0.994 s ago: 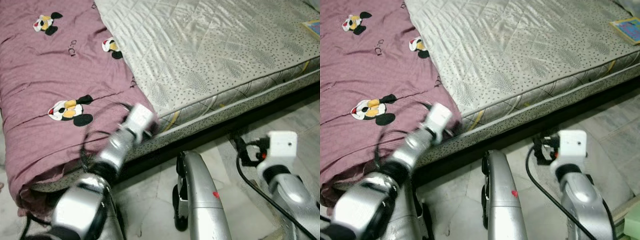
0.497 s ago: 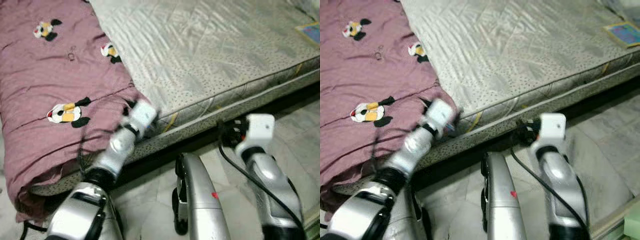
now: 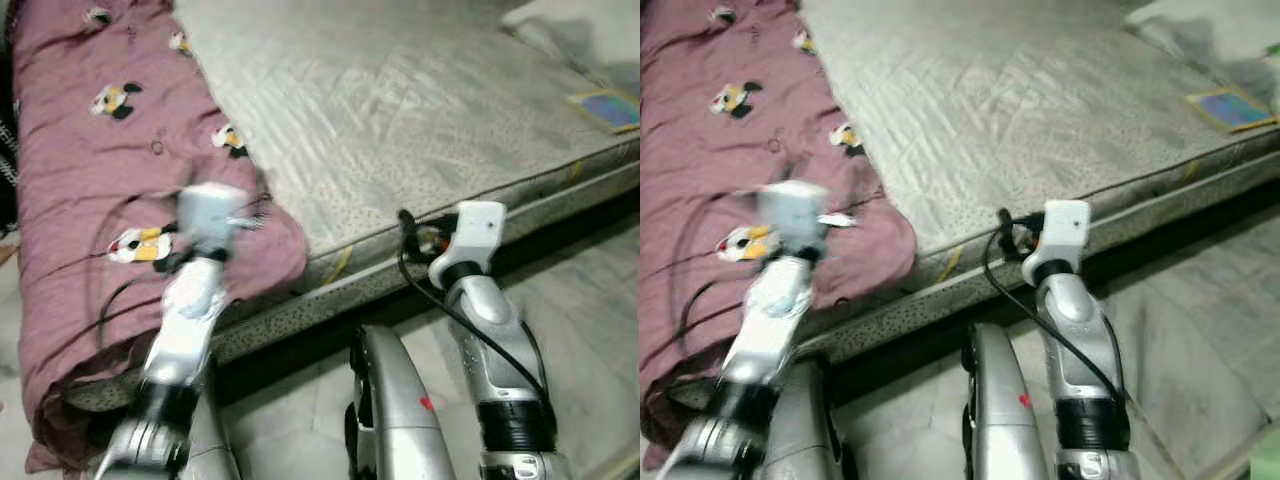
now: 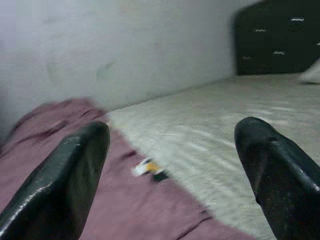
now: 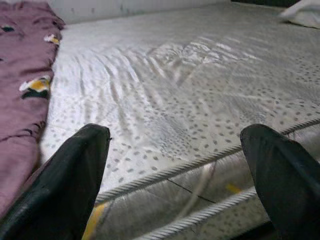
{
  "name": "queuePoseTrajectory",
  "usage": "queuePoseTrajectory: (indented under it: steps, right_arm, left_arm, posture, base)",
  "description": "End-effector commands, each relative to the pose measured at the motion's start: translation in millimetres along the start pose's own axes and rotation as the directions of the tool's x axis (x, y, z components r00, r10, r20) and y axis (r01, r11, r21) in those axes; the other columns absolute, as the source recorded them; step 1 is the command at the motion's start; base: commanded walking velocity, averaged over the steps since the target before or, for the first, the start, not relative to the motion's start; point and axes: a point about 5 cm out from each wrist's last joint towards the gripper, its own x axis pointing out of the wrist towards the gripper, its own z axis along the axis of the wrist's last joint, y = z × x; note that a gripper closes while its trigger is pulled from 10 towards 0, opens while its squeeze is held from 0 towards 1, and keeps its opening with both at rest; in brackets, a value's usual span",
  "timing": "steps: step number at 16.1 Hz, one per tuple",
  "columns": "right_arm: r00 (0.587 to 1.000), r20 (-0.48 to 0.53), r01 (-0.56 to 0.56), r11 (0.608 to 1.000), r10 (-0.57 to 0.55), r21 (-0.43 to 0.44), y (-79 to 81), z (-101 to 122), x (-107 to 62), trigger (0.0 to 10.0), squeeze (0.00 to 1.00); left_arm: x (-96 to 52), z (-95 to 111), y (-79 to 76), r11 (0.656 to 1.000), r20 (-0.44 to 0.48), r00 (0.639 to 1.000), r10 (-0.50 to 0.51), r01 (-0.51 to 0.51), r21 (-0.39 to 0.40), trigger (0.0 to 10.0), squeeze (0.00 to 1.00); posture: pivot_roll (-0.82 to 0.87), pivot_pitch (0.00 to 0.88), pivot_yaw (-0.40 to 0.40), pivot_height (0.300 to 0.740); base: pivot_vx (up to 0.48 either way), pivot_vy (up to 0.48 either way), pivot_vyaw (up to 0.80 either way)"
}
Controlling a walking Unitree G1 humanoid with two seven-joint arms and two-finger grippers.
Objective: Clean up the room
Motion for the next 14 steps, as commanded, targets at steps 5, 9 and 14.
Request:
queuePoseTrajectory:
  steps: [5, 9, 14]
  right_arm:
    - [0.996, 0.094, -0.017, 0.998, 0.012, 0.054, 7.4, 13, 17.3, 10.0, 0.00]
    - [0.992, 0.125, -0.027, 0.998, 0.020, 0.056, 8.6, 19, 25.3, 10.0, 0.00]
    - [0.990, 0.142, -0.031, 0.998, 0.023, 0.059, 8.9, 18, 25.9, 10.0, 0.00]
  left_arm:
    - [-23.3, -2, 34.3, 0.976, -0.086, 0.976, 0.202, -0.208, -0.071, 10.0, 0.00]
    - [-24.2, -5, 22.9, 0.974, -0.133, 0.978, 0.162, -0.180, -0.135, 10.0, 0.00]
    - [-21.6, -8, 26.9, 0.981, -0.156, 0.975, 0.156, -0.171, -0.087, 10.0, 0.00]
  posture:
    - [-0.05, 0.000, -0.001, 0.489]
    - [-0.05, 0.000, 0.001, 0.529]
    - [-0.06, 0.000, 0.007, 0.579]
  base:
    - [0.000, 0.000, 0.00]
    - [0.000, 0.000, 0.00]
    - [0.000, 0.000, 0.00]
